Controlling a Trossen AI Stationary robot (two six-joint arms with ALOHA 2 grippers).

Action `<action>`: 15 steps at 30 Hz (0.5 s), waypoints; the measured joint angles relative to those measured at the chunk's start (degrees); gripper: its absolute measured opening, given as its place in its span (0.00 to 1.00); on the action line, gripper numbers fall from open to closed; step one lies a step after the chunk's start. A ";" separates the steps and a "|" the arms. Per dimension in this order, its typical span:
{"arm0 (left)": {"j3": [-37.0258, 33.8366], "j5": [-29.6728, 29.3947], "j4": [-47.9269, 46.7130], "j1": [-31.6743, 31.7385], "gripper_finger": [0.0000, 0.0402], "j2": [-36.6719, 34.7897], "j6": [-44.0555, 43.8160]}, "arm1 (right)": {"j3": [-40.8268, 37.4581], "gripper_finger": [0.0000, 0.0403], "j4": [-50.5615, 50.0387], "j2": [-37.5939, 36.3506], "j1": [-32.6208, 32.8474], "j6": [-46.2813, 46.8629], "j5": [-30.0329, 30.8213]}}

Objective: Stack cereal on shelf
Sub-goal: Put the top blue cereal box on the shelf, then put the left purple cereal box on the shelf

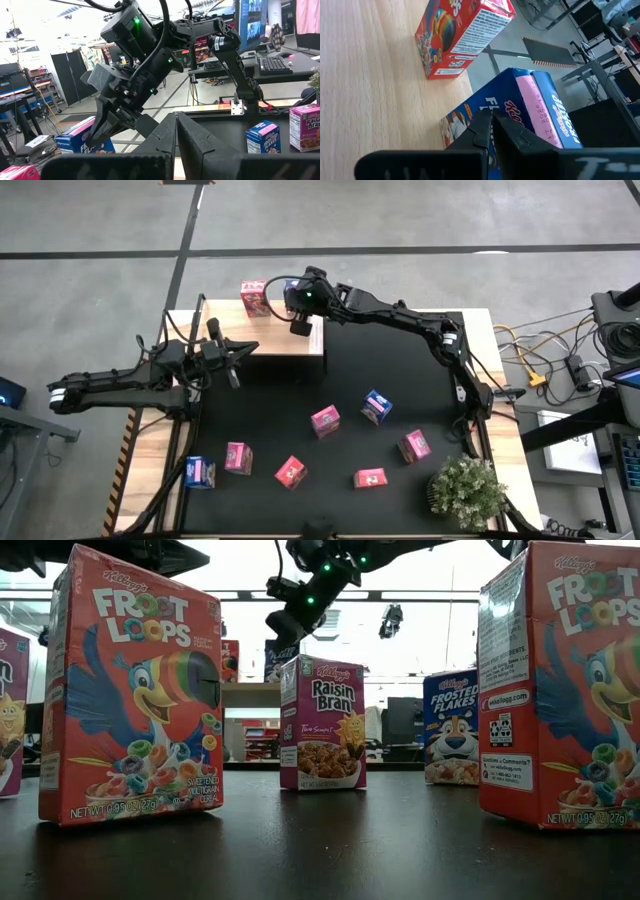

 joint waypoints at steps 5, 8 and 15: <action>0.00 -0.01 -0.27 0.00 0.00 0.00 0.00 | -0.04 0.02 -2.47 -0.80 1.40 -0.99 0.01; 0.00 -0.02 -0.40 0.00 0.00 0.00 0.00 | -0.04 0.02 -5.54 -2.16 2.89 -0.79 -0.03; 0.00 -0.02 -0.82 -0.02 0.00 0.22 -0.45 | -0.04 0.02 -15.20 -5.31 7.27 1.93 -0.11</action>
